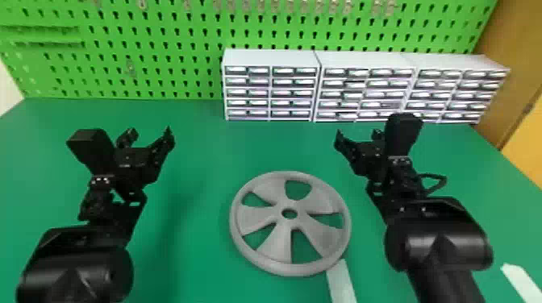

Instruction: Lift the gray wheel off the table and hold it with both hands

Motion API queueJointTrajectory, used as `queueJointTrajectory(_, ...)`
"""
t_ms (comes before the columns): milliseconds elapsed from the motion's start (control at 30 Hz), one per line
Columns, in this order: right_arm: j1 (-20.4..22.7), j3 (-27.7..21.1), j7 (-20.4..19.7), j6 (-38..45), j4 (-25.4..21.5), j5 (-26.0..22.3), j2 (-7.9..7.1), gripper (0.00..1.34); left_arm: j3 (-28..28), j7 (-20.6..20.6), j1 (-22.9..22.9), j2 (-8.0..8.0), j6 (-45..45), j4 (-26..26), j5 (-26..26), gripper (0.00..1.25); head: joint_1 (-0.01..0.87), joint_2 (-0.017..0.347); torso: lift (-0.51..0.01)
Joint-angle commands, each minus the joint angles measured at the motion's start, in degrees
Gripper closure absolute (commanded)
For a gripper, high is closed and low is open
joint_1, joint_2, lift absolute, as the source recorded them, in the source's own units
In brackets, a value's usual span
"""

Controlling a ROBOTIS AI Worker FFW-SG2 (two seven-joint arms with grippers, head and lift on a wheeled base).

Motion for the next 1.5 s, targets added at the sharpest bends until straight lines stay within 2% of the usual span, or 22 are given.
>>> queueJointTrajectory(0, -0.41, -0.87, -1.2, 8.1, -4.15, 0.02, -0.01, 0.34, 0.08, 0.0, 0.0, 0.0, 0.0, 0.0, 0.05, 0.45, 0.711, 0.015, -0.098)
queueJointTrajectory(200, -1.91, -0.52, -4.27, 22.25, -9.86, -0.6, -0.54, 0.34, 0.17, 0.0, 0.0, 0.0, 0.0, -0.08, 0.05, 0.46, 0.711, 0.015, -0.098)
queueJointTrajectory(400, -3.84, 0.1, -7.7, 33.76, -14.08, -3.32, -1.06, 0.34, 0.26, 0.0, 0.0, 0.0, 0.0, -0.08, 0.14, 0.46, 0.711, 0.015, -0.098)
queueJointTrajectory(467, -5.42, 0.1, -8.4, 40.18, -15.31, -5.08, -1.42, 0.34, 0.26, 0.0, 0.0, 0.0, 0.0, -0.08, 0.14, 0.46, 0.711, 0.015, -0.098)
queueJointTrajectory(600, -8.76, 0.19, -8.49, 50.99, -15.84, -7.89, -2.21, 0.34, 0.26, 0.0, 0.09, 0.0, 0.0, -0.08, 0.31, 0.46, 0.711, 0.015, -0.098)
queueJointTrajectory(700, -11.05, 0.28, -8.49, 58.64, -16.19, -7.71, -2.03, 0.34, 0.26, 0.0, 0.09, 0.0, 0.0, -0.08, 0.31, 0.46, 0.711, 0.015, -0.098)
queueJointTrajectory(833, -13.07, 0.8, -8.58, 64.44, -16.19, -7.1, -1.94, 0.35, 0.26, 0.0, 0.09, 0.0, 0.0, -0.08, 0.4, 0.46, 0.711, 0.015, -0.098)
queueJointTrajectory(967, -14.74, 1.07, -9.11, 68.66, -15.14, -6.75, -1.77, 0.35, 0.35, 0.0, 0.18, 0.0, 0.0, -0.08, 0.49, 0.46, 0.711, 0.015, -0.098)
queueJointTrajectory(1167, -17.9, 3.0, -9.11, 74.9, -10.92, -5.69, -1.94, 0.35, 0.44, 0.0, 0.26, 0.09, 0.0, -0.17, 0.58, 0.46, 0.711, 0.015, -0.098)
queueJointTrajectory(1333, -18.52, 3.7, -9.11, 75.51, -7.75, -5.34, -1.42, 0.35, 0.52, 0.0, 0.35, 0.09, 0.0, -0.17, 0.58, 0.46, 0.711, 0.015, -0.098)
queueJointTrajectory(1467, -19.4, 3.7, -9.11, 76.57, -3.62, -7.1, -1.5, 0.35, 0.52, 0.0, 0.44, 0.09, 0.0, -0.17, 0.58, 0.46, 0.711, 0.015, -0.098)
